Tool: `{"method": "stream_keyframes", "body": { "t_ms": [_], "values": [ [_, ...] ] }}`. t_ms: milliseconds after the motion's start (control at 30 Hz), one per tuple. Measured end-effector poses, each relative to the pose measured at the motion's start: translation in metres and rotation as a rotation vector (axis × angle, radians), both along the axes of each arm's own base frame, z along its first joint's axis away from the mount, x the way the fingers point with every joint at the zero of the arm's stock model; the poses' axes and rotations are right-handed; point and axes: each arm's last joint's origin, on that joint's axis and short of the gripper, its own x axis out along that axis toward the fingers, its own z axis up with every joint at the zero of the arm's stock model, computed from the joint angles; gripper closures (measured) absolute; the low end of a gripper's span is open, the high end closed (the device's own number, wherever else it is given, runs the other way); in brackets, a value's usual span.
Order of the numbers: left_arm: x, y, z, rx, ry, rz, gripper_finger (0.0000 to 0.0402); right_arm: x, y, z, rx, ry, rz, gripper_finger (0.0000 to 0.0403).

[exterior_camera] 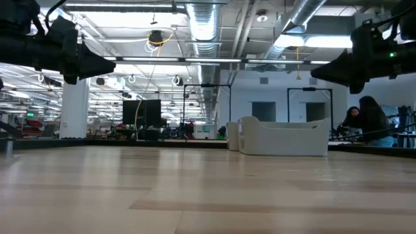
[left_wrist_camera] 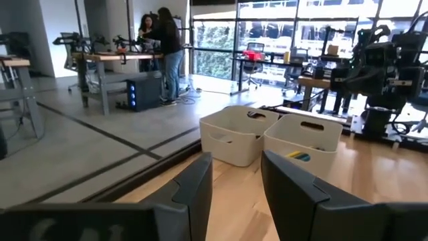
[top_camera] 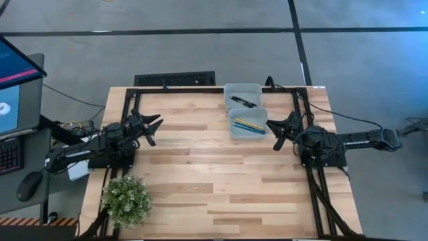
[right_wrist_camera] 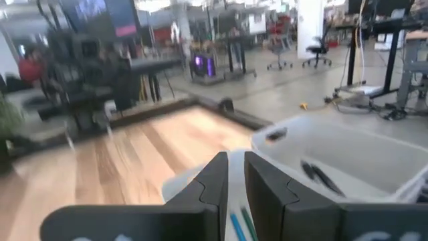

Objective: Sort pens & pencils
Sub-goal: Return to Home Position

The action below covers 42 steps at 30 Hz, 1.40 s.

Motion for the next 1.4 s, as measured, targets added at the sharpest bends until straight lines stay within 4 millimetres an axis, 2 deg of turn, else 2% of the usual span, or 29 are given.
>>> {"method": "stream_keyframes", "body": {
  "t_ms": [400,1400],
  "values": [
    [0.0,0.0,0.0,0.023,0.018,0.0,0.0283,-0.002,0.0,-0.02,0.047,0.194,0.003,0.0331],
    [0.0,0.0,0.0,0.021,0.018,0.0,0.0283,-0.002,0.0,-0.02,0.047,0.195,0.001,0.0331]
  ]
}}
